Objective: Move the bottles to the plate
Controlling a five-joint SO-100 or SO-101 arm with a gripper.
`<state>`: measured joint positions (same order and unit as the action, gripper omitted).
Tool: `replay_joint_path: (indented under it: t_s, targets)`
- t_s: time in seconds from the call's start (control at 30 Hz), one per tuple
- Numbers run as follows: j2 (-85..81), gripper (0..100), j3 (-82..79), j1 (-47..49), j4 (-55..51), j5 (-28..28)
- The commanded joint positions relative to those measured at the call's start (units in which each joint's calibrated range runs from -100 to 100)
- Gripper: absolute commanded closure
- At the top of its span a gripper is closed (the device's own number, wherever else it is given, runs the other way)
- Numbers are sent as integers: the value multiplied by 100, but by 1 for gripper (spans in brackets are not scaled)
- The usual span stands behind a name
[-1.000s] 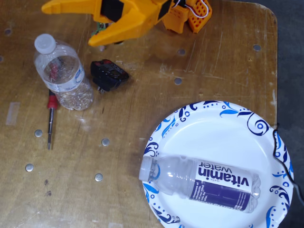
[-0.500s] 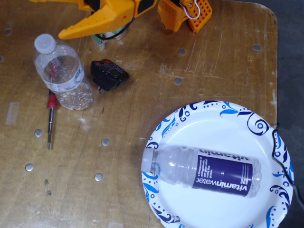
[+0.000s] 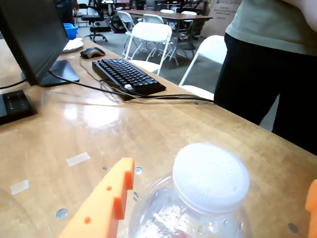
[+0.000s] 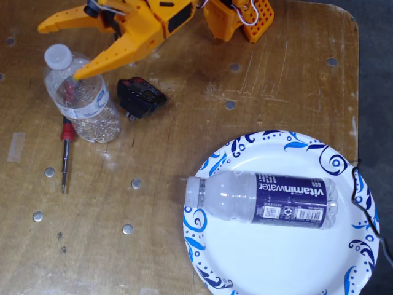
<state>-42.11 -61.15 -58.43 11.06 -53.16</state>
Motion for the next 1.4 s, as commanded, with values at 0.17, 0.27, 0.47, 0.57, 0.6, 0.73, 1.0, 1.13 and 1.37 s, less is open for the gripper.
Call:
replay_joint_path:
  t_s: [0.17, 0.27, 0.47, 0.57, 0.6, 0.73, 1.0, 1.13, 1.37]
  targets:
    - [552, 64, 313, 5, 713, -15]
    - [679, 64, 403, -6, 834, -15]
    - [940, 64, 593, 5, 887, -20]
    - [940, 68, 602, -27, 895, -192]
    - [940, 70, 602, -38, 895, -213]
    - [948, 78, 575, -60, 887, -244]
    - [957, 83, 539, -232, 887, -255]
    - [923, 87, 521, -319, 887, -260]
    - [915, 92, 539, -469, 834, -406]
